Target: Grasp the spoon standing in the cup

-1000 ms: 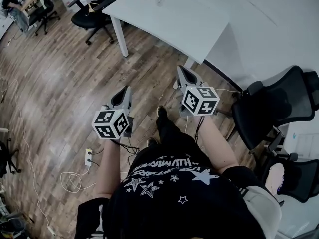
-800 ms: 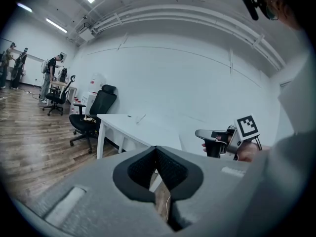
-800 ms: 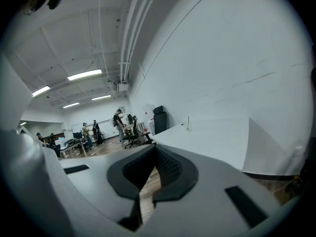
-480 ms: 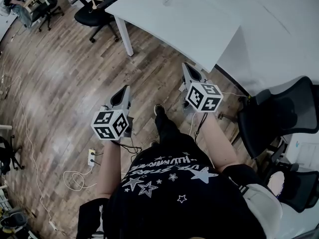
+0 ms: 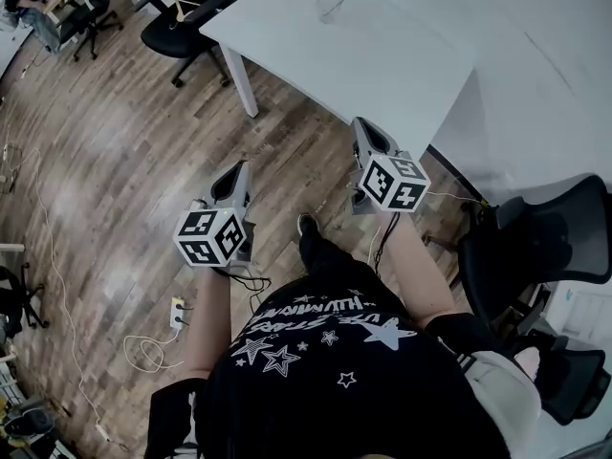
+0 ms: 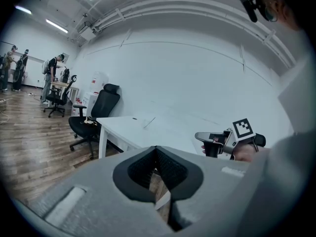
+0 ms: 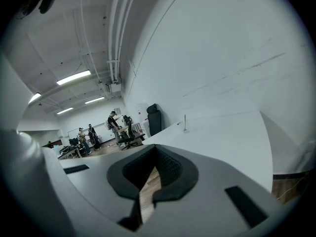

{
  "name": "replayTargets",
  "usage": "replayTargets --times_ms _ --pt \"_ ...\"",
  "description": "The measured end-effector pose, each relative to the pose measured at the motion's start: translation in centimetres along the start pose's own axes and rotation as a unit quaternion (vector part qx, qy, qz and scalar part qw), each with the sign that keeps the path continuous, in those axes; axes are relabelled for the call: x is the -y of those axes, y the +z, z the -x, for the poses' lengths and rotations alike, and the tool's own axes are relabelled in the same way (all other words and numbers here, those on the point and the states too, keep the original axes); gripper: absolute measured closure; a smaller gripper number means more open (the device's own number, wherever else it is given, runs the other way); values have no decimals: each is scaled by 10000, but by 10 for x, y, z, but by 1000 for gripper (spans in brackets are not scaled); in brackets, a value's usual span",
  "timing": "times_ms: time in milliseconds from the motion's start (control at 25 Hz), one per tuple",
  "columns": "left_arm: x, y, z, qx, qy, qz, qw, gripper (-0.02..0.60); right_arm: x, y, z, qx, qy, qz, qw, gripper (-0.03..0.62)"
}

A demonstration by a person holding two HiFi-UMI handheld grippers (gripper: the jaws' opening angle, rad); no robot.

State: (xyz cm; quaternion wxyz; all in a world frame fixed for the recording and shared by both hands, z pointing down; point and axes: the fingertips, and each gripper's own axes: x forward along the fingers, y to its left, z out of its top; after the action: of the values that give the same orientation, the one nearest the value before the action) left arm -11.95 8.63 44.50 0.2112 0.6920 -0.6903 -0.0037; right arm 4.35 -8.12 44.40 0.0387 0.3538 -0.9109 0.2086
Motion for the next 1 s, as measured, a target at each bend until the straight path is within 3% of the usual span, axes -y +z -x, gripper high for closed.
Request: replayTargets --times_ms 600,1000 --pt "-29 50 -99 -74 98 -114 9999 575 56 45 -96 61 25 -247 9997 585" --pt "-39 62 -162 -205 136 -139 9996 575 91 57 -150 -68 88 -272 9996 585"
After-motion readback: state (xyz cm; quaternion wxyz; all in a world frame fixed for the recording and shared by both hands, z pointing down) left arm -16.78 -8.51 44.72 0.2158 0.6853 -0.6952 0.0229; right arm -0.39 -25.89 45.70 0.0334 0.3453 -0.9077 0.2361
